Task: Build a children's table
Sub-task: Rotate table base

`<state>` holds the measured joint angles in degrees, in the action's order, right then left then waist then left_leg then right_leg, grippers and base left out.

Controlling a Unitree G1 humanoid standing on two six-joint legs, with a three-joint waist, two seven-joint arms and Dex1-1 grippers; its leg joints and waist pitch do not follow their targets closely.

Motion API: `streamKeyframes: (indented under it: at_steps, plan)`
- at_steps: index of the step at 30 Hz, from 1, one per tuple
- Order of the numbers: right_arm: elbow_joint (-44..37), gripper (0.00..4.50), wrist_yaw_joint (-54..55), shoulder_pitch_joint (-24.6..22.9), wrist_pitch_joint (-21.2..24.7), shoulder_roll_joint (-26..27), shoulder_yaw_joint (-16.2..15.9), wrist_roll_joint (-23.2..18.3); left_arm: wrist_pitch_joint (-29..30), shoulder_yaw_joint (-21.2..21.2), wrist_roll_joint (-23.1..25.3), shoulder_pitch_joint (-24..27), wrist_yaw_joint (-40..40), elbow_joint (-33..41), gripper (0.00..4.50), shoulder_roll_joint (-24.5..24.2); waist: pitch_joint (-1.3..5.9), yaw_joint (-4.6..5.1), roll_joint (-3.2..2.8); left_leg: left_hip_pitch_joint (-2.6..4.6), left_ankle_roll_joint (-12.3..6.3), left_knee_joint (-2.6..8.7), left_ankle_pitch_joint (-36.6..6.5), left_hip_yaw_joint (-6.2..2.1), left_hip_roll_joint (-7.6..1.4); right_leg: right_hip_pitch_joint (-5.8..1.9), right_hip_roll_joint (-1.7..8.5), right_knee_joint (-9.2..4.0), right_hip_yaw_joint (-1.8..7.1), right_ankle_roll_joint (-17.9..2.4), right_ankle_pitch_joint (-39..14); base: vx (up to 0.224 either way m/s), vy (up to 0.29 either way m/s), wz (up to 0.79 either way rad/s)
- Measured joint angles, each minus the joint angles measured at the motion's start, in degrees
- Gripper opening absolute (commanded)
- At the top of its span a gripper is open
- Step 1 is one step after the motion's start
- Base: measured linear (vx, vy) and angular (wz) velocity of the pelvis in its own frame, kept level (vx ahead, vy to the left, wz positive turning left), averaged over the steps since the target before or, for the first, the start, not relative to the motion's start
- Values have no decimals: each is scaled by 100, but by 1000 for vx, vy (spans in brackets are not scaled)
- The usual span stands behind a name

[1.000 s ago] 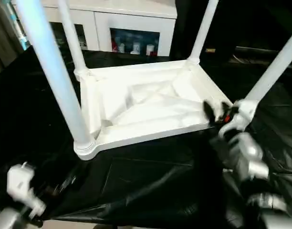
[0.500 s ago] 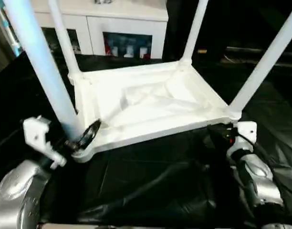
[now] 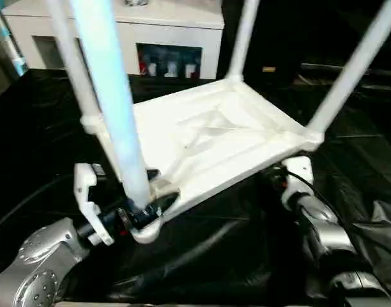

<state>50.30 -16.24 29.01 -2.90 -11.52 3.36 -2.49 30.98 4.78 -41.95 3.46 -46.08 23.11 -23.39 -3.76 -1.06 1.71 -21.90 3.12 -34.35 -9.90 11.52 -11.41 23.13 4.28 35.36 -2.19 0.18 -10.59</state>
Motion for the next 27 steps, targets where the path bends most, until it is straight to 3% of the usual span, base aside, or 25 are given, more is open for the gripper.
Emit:
streamKeyframes:
  at_steps: [10, 18, 27]
  plan:
    - [398, 381, -668, 388, -139, 531, -428, 116, 350, -771, -180, -811, -88, 5, 448, 388, -1, 177, 27, -1, 8, -13, 3, -26, -2, 12, 0, 0, -19, 4, 15, 0, 0, 0]
    - [533, 381, -1056, 527, -233, 752, -570, 170, 403, -1255, -125, -1355, -227, -359, 448, 736, 0, 165, 30, 17, 9, -13, 3, -20, -3, 30, 0, 6, -17, -39, 47, 0, 0, 0]
    - [681, 381, -1153, 681, -285, 838, -612, 230, -160, -1782, 564, -2034, -146, -1199, 448, 1363, 1, 127, 35, 11, 8, -13, 3, -17, -5, 32, 0, -1, -18, -40, 47, 0, 0, 0]
